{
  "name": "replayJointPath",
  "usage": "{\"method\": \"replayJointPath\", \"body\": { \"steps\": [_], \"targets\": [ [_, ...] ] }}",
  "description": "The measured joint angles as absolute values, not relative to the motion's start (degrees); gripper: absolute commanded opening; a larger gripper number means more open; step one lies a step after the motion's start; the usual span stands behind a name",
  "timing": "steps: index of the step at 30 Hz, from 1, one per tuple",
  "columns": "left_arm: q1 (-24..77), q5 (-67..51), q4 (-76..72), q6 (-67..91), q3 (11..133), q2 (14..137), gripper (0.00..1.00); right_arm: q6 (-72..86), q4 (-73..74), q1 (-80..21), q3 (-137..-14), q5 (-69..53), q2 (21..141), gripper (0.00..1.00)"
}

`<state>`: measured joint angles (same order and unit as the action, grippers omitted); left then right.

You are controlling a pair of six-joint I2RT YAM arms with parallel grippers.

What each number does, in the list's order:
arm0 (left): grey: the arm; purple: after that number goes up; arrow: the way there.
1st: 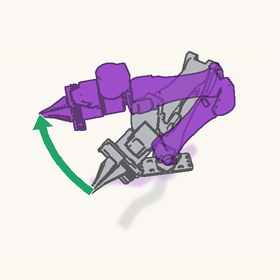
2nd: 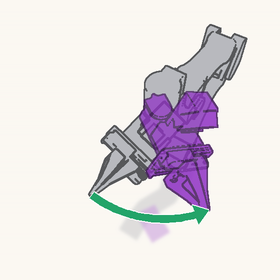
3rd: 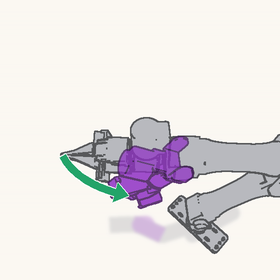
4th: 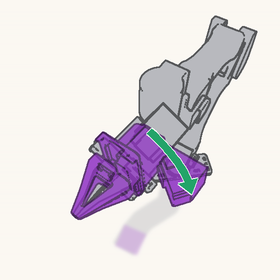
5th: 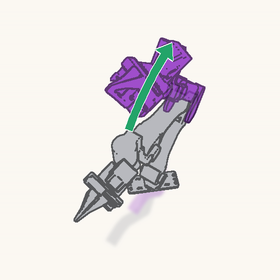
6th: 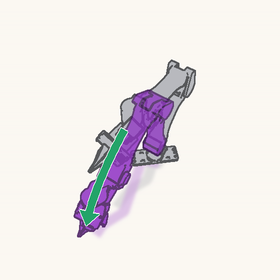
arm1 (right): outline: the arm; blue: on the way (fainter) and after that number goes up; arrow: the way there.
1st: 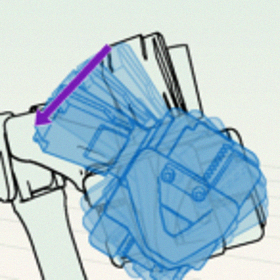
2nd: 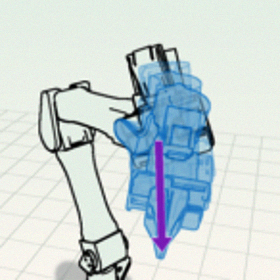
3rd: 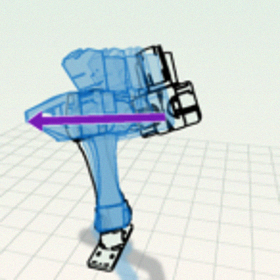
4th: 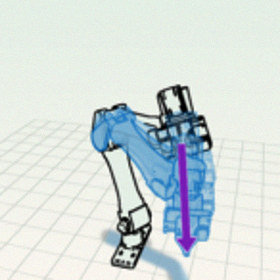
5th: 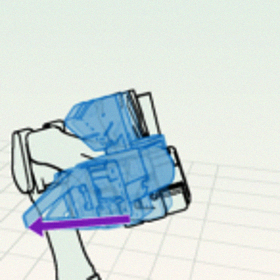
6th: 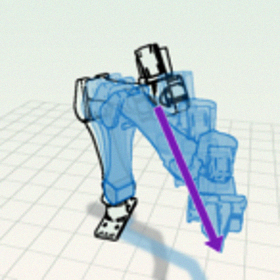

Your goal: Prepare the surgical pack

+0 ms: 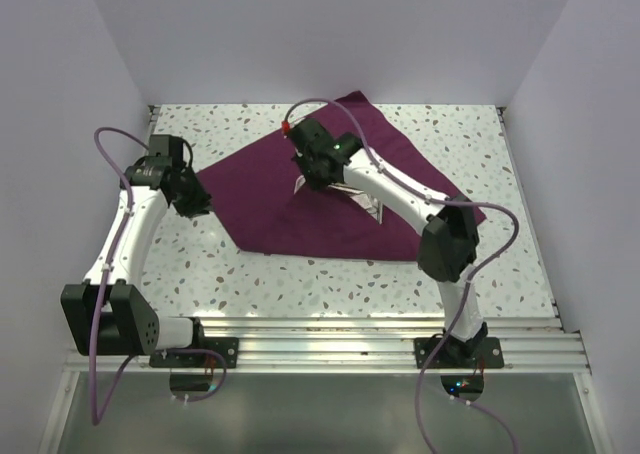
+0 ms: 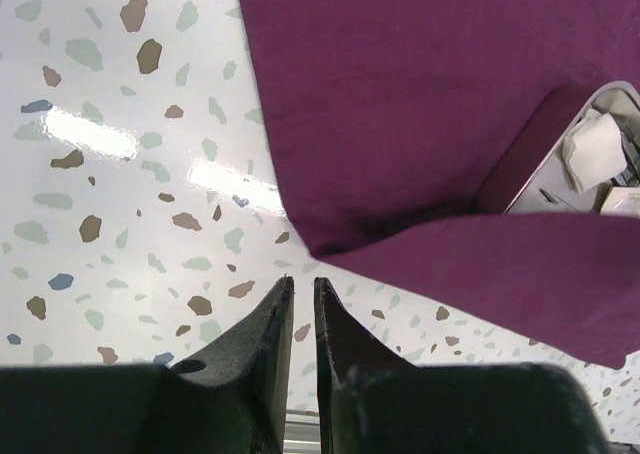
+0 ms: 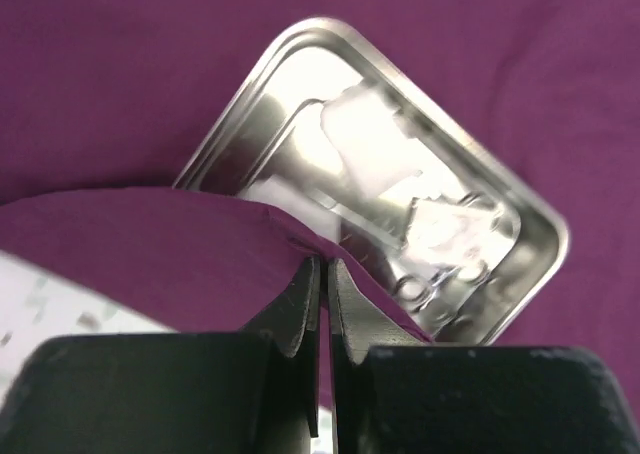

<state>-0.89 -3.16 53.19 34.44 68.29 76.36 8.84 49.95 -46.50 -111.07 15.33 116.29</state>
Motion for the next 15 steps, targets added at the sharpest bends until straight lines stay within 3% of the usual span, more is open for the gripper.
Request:
{"method": "replayJointPath", "body": {
  "steps": [6,15],
  "targets": [
    [-0.89,-3.14,53.08,34.41,68.25,77.58,0.17,6.72,52.16,-39.86,-126.21,17.06,128.2,0.0],
    [-0.89,-3.16,52.77,34.28,68.25,81.28,0.17,6.59,53.04,-33.17,-136.97,16.97,136.92,0.0]
  ]
}}
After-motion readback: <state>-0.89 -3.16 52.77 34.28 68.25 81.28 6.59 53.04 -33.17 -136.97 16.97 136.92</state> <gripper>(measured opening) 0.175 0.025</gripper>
